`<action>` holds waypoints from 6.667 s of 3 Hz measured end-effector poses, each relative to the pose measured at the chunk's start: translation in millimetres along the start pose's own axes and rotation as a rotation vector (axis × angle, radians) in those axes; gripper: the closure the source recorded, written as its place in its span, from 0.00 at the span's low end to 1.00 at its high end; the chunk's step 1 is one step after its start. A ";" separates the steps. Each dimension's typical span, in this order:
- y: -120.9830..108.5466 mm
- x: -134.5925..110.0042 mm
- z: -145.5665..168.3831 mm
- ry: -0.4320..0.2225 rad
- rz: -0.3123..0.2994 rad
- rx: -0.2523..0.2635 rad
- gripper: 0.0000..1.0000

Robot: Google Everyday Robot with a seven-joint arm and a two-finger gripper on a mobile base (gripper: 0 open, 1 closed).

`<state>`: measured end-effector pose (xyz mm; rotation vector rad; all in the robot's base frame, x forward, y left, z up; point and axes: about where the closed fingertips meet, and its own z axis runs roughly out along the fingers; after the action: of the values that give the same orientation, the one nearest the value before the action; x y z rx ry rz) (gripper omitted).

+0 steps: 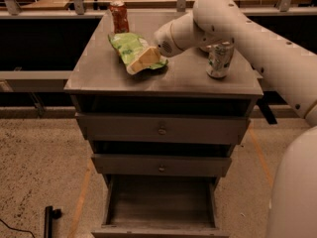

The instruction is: Place green rice chip bag into bottom drawer

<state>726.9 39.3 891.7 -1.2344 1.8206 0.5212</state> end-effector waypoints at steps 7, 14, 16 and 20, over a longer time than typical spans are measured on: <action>55.8 7.3 -46.0 -0.076 -0.108 -0.169 1.00; 257.4 143.5 -102.2 -0.044 0.352 -0.267 1.00; 282.0 211.2 -81.8 0.029 0.453 -0.295 1.00; 227.5 439.7 23.0 0.097 0.893 -0.189 1.00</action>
Offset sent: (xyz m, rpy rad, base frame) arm 0.0450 0.0613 -0.0533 0.0467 0.0644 -0.0289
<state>467.0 -85.5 488.6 -0.4931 2.4065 1.1492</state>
